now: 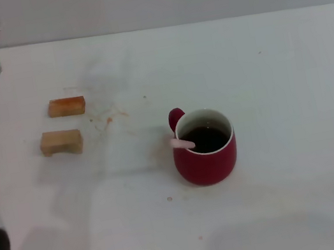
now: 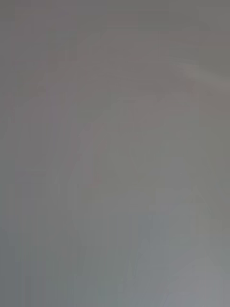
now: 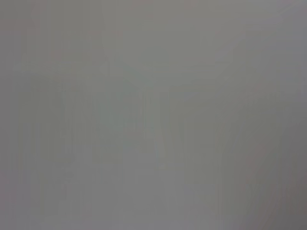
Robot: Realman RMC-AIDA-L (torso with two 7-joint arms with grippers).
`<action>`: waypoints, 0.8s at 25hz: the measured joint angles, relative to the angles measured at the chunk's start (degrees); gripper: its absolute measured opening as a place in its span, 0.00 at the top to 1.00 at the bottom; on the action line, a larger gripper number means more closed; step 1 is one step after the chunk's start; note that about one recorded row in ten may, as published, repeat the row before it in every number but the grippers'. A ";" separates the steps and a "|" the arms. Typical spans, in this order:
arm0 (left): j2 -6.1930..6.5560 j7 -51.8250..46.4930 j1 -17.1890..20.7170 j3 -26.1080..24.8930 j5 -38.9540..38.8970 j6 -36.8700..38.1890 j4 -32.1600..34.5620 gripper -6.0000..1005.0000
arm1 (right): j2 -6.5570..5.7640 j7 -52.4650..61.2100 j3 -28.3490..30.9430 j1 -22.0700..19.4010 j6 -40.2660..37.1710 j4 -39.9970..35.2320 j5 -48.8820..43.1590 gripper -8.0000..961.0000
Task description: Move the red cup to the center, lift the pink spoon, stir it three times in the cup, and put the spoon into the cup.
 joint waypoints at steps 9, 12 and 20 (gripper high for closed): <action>-0.38 -6.94 -4.87 -3.08 -0.21 5.98 36.25 0.41 | 0.03 0.00 -0.66 0.24 -4.08 -0.71 0.00 0.99; -0.38 -9.81 -5.07 -3.57 -0.26 5.74 42.04 0.41 | 0.06 0.00 -1.35 0.78 -5.27 -1.38 0.00 0.99; -0.46 -10.13 -2.97 -3.33 -0.29 5.27 46.26 0.40 | 0.01 0.00 -1.48 1.68 -5.20 -2.04 -0.11 0.99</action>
